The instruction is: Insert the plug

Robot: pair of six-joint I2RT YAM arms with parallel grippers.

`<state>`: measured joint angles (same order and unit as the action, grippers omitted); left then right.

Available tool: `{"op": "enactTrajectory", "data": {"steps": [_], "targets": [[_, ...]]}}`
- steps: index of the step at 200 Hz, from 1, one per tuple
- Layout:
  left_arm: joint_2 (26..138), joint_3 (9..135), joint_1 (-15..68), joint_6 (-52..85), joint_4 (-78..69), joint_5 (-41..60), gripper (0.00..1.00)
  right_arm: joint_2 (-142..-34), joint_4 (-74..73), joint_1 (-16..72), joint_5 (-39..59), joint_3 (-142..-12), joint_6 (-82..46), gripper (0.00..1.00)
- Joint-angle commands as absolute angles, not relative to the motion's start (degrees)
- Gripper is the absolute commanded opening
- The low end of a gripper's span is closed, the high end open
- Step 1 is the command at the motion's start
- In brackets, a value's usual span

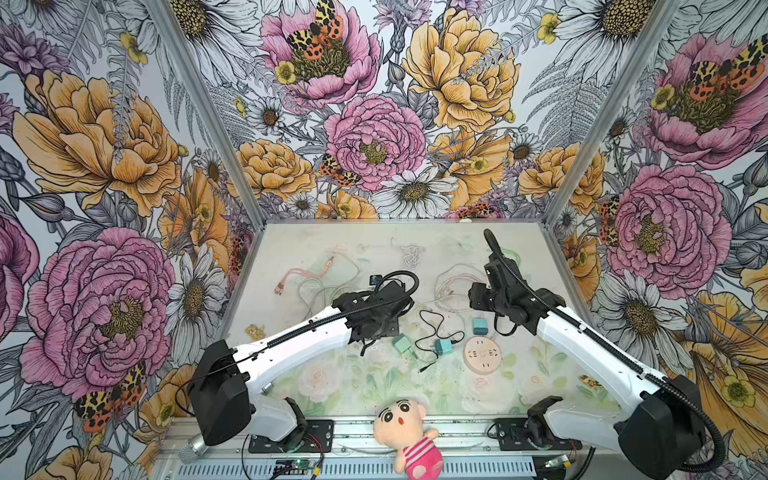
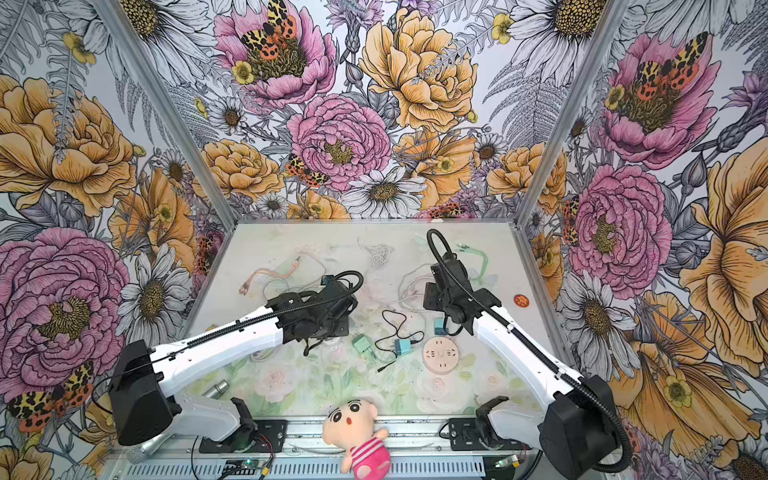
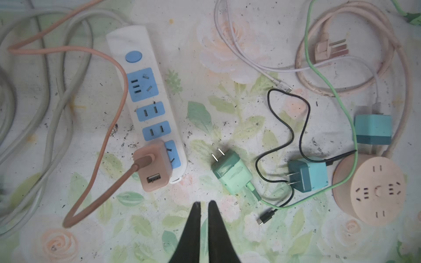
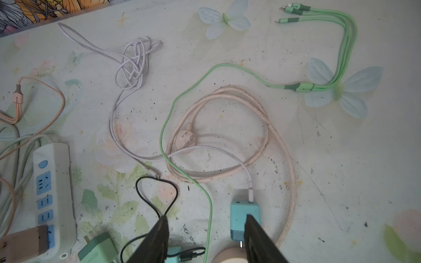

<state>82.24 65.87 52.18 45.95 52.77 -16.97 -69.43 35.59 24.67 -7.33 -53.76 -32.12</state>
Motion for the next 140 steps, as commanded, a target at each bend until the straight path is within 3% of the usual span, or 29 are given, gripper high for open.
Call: {"op": "enactTrajectory", "data": {"steps": [1, 50, 140], "targets": [[88.5, 68.9, 52.6, 44.3, 52.9, -18.6, 0.12, -68.6, 34.4, 24.6, -7.0, -54.3, -33.1, 0.55], [101.7, 76.1, 51.4, 42.6, 52.7, -20.4, 0.11, -68.9, 34.4, 24.5, -7.4, -54.2, -32.4, 0.55], [108.7, 72.4, 48.3, 40.8, 49.4, -17.2, 0.10, -71.2, 33.9, 24.5, -6.8, -54.2, -32.2, 0.55]]}}
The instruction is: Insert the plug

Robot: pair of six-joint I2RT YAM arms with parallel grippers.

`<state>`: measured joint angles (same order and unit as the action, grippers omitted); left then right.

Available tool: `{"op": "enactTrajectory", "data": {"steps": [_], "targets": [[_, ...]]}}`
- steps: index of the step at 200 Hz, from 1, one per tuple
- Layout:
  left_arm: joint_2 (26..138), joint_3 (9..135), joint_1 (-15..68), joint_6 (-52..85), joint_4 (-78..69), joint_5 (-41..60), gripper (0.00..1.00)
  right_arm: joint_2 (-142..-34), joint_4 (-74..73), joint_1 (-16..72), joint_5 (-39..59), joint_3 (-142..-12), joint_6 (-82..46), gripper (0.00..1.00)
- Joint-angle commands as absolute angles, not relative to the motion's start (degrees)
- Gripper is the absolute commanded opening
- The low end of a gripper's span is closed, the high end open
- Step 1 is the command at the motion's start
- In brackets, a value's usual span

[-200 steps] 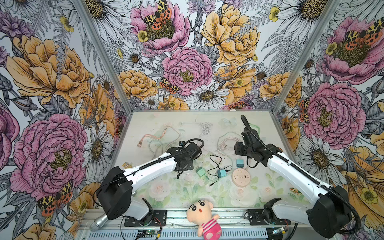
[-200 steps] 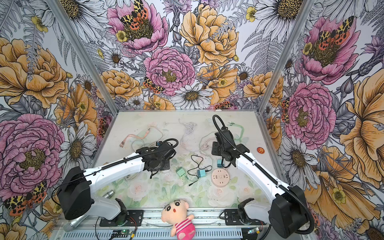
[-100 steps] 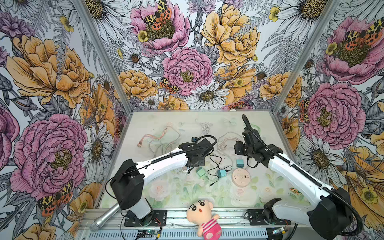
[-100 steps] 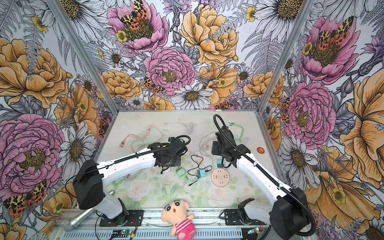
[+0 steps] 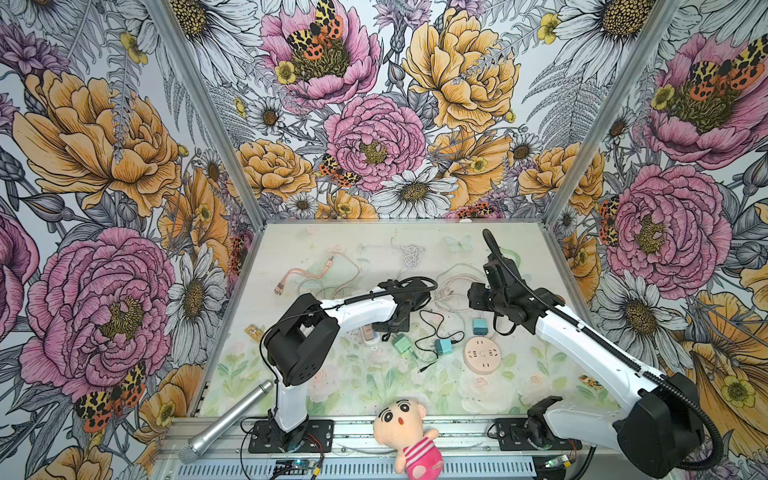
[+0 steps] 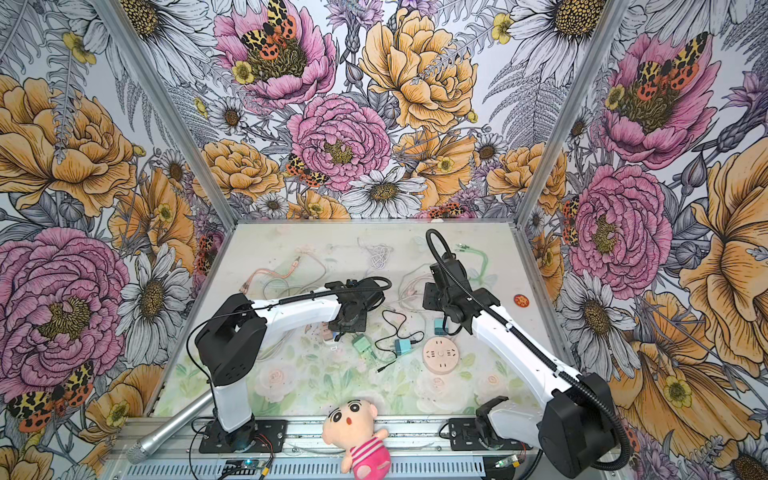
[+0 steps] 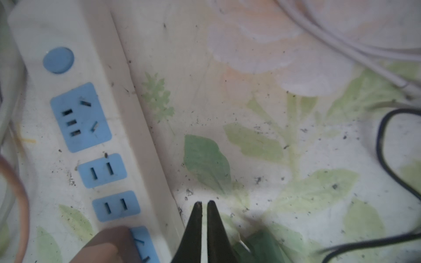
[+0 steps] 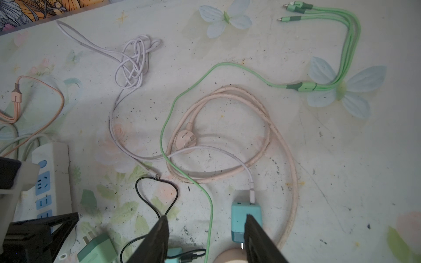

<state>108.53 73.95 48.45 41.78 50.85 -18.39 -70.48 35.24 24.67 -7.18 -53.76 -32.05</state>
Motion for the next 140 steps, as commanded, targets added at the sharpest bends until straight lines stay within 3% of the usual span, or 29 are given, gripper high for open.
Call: {"op": "enactTrajectory", "data": {"steps": [1, 140], "targets": [[108.8, 72.3, 48.4, 40.8, 49.4, -17.2, 0.10, -71.1, 33.9, 24.5, -6.8, -54.3, -32.1, 0.54], [98.7, 60.9, 45.7, 40.2, 49.9, -17.4, 0.09, -70.5, 32.2, 24.5, -5.7, -52.3, -33.7, 0.55]]}}
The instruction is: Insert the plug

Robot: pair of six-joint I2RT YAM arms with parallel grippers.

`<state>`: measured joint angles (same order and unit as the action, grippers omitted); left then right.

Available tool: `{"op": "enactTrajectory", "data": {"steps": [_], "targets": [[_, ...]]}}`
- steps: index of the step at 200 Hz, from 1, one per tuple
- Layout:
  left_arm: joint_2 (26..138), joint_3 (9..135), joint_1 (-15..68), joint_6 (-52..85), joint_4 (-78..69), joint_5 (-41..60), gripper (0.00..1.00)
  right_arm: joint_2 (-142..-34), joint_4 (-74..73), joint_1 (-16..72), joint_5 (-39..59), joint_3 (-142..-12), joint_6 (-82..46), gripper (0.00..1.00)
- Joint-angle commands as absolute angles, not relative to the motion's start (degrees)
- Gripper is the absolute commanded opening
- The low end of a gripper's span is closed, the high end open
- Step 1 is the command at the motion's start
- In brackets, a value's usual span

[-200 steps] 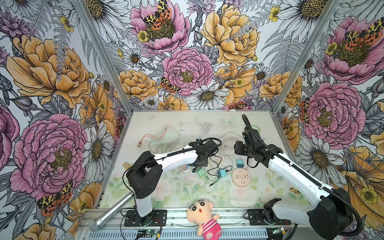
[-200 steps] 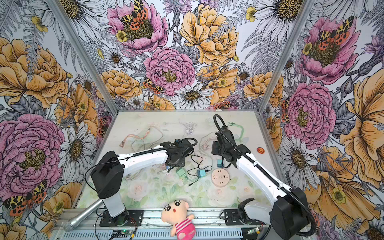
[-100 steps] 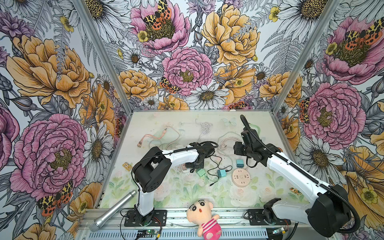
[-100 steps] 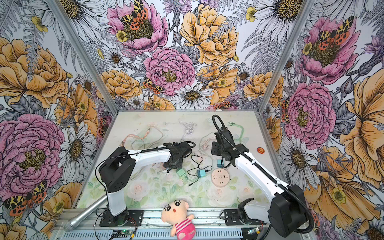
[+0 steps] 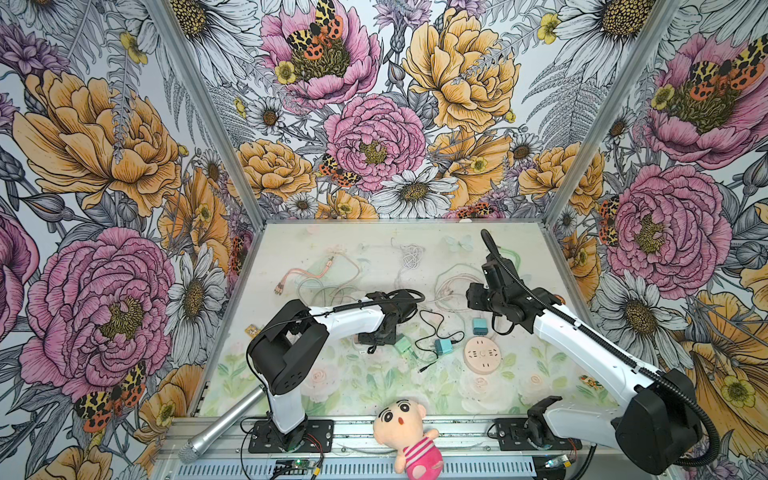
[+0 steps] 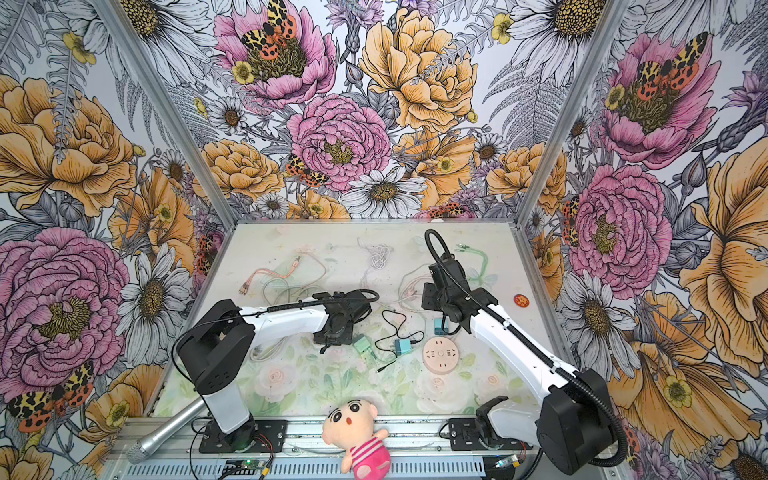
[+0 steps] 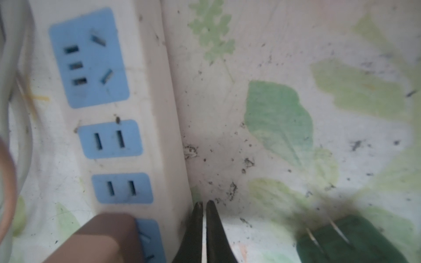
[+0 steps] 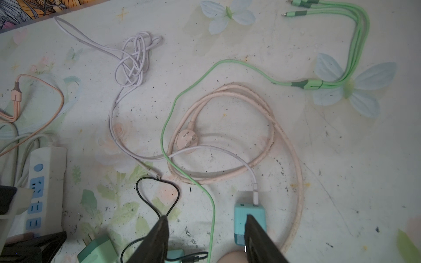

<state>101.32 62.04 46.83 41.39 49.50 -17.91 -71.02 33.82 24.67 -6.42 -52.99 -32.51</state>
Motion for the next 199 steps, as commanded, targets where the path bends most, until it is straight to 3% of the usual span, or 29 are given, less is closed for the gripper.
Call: {"op": "enactTrajectory", "data": {"steps": [1, 52, 116, 199], "targets": [[98.6, 60.8, 45.6, 40.2, 49.9, -17.3, 0.09, -70.5, 32.2, 24.5, -5.7, -52.3, -33.7, 0.55], [99.0, 63.8, 45.8, 37.6, 51.2, -16.8, 0.09, -71.0, 32.1, 24.4, -7.2, -52.8, -32.8, 0.58], [99.1, 78.9, 47.1, 31.1, 51.3, -11.1, 0.17, -70.9, 32.2, 18.6, -7.3, -55.4, -30.2, 0.67], [118.2, 105.3, 44.1, 23.6, 53.3, -3.9, 0.23, -75.5, 32.3, 7.1, 1.2, -58.7, -29.5, 0.69]]}}
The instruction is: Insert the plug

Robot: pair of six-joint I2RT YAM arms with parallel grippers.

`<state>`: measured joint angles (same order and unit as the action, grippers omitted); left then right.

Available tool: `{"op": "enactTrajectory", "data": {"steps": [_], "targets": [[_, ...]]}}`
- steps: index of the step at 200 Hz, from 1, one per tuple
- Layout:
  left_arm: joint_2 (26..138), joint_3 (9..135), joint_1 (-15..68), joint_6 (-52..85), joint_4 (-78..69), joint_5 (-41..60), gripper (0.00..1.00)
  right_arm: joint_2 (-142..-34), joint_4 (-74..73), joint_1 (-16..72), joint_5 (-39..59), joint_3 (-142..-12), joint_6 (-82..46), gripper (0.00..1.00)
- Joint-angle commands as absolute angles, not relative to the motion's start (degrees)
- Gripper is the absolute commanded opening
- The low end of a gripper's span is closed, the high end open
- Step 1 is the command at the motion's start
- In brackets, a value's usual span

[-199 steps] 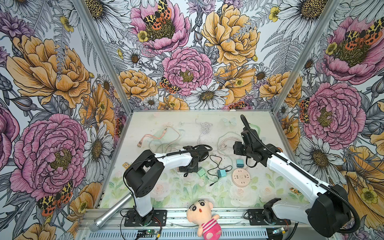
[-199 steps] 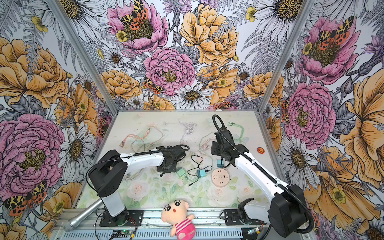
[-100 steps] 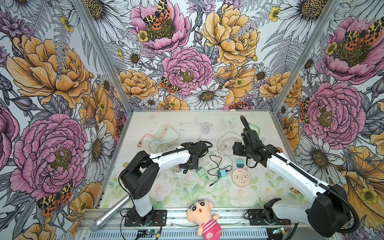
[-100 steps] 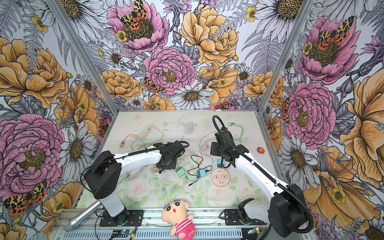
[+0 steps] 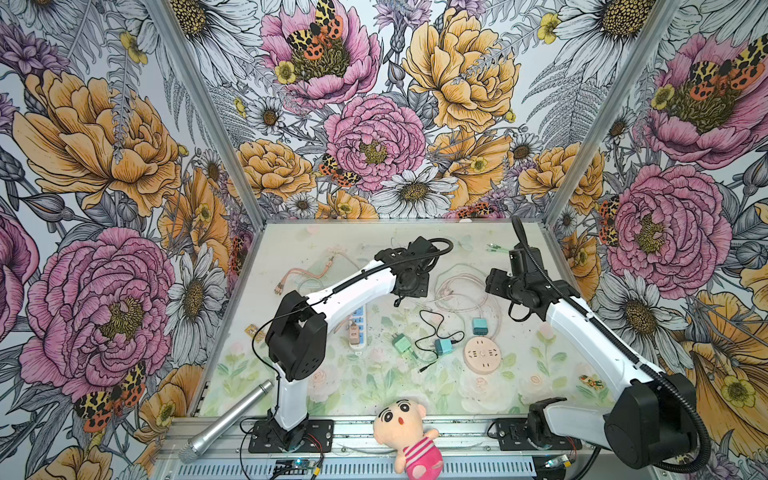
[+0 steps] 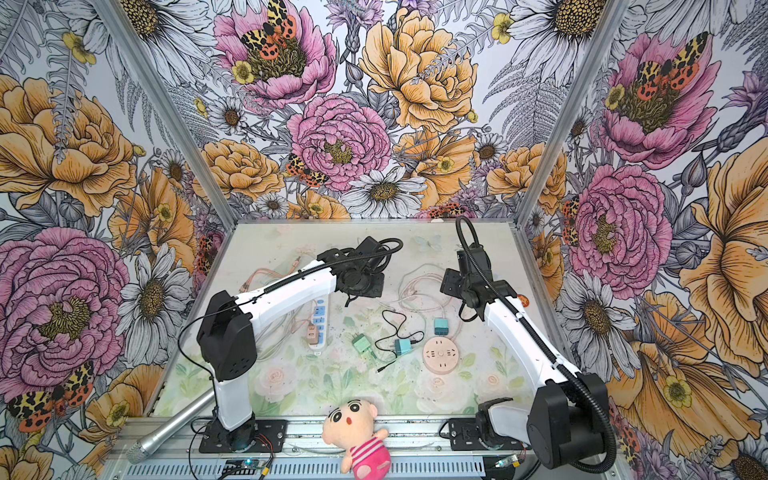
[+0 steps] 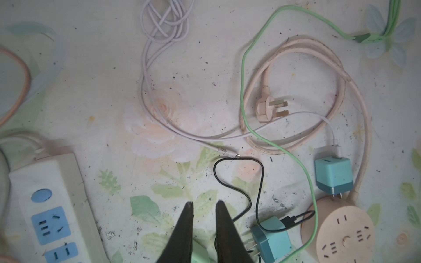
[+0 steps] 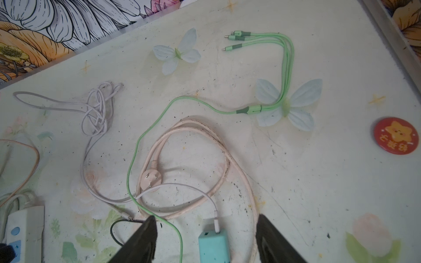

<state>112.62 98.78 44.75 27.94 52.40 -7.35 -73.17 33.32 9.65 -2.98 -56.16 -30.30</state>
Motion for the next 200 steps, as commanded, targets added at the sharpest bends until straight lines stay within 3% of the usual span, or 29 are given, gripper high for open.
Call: {"op": "enactTrajectory", "data": {"steps": [1, 70, 129, 200], "targets": [[118.4, 105.6, 44.1, 23.5, 53.3, -3.8, 0.23, -75.6, 32.3, 7.0, 1.3, -58.7, -29.5, 0.69], [126.0, 115.4, 41.1, 22.3, 53.4, 3.4, 0.28, -82.2, 32.3, 1.9, 4.8, -61.4, -30.9, 0.64], [120.9, 106.0, 41.5, 20.1, 53.4, 3.8, 0.35, -83.4, 32.3, 2.1, 6.6, -61.0, -31.0, 0.63], [112.0, 97.1, 43.6, 16.5, 63.9, -5.9, 0.44, -83.9, 32.4, 7.5, 8.1, -60.9, -30.4, 0.63]]}}
